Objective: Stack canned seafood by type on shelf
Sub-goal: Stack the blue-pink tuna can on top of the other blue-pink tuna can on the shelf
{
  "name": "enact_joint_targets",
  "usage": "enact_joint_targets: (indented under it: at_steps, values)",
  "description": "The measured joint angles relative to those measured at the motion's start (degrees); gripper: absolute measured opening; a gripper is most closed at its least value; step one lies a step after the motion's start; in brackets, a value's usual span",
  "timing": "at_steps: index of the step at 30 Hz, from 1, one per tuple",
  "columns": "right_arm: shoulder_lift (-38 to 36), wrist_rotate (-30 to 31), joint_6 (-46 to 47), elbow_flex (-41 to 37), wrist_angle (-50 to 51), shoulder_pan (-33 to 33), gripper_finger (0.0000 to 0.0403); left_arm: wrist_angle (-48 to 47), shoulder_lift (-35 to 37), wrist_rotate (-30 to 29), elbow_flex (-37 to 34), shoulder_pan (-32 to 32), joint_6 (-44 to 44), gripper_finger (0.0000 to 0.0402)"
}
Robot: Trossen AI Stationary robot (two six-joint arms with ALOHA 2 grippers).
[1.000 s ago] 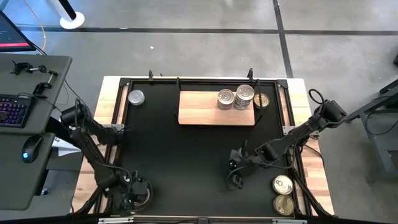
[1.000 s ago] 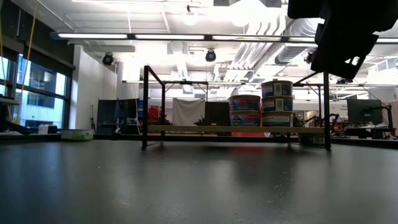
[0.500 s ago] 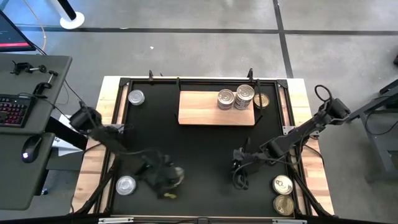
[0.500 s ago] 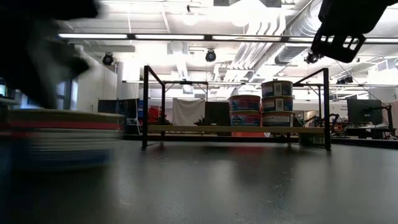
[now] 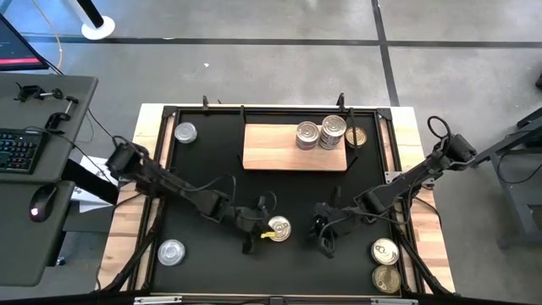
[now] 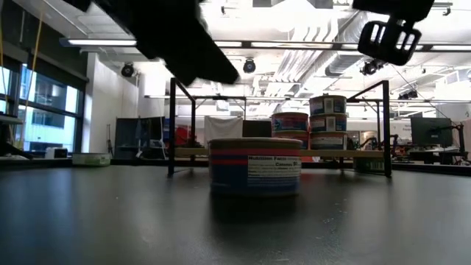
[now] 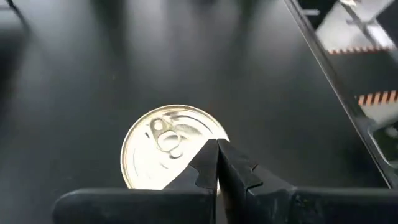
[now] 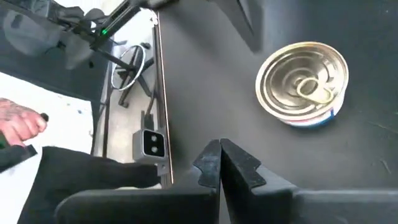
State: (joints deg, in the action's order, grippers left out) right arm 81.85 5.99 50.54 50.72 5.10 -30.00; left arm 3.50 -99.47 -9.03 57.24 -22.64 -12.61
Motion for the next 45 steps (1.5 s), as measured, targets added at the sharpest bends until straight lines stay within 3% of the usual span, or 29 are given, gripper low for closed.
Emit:
enact_joint_targets:
  at_steps: [4, 10, 19, 25, 32, 39, 45]
  values:
    - [3.8, 0.0, 0.5, 0.0, -1.3, 0.0, 0.0000, -6.3, 4.2, -0.4, -2.1, -0.1, 0.9, 0.0000]
    - [14.5, 0.1, 1.8, 4.0, -1.5, 2.2, 0.0000, 2.1, 5.0, -3.0, -8.3, -0.8, -1.7, 0.0000]
    - [26.2, 0.1, -2.9, 20.0, 22.1, 3.8, 0.0000, 13.3, -1.4, -6.2, -9.5, -2.3, -2.8, 0.0000]
    - [27.2, 1.4, -3.6, 21.9, 28.7, 3.6, 0.0000, 13.6, -3.4, -8.7, -9.4, -2.0, -2.7, 0.0000]
    - [27.2, 6.0, -6.3, 20.7, 27.6, 4.3, 0.0000, 15.4, -6.0, -9.3, -9.2, -2.2, -4.1, 0.0000]
    - [27.3, 3.3, -9.0, 20.8, 21.0, 6.2, 0.0000, 14.4, -6.7, -10.1, -9.2, -2.2, -5.0, 0.0000]
    - [27.0, 3.7, -11.7, 26.9, 23.1, 6.2, 0.0000, 8.7, -4.8, -10.4, -9.3, -2.5, -4.8, 0.0000]
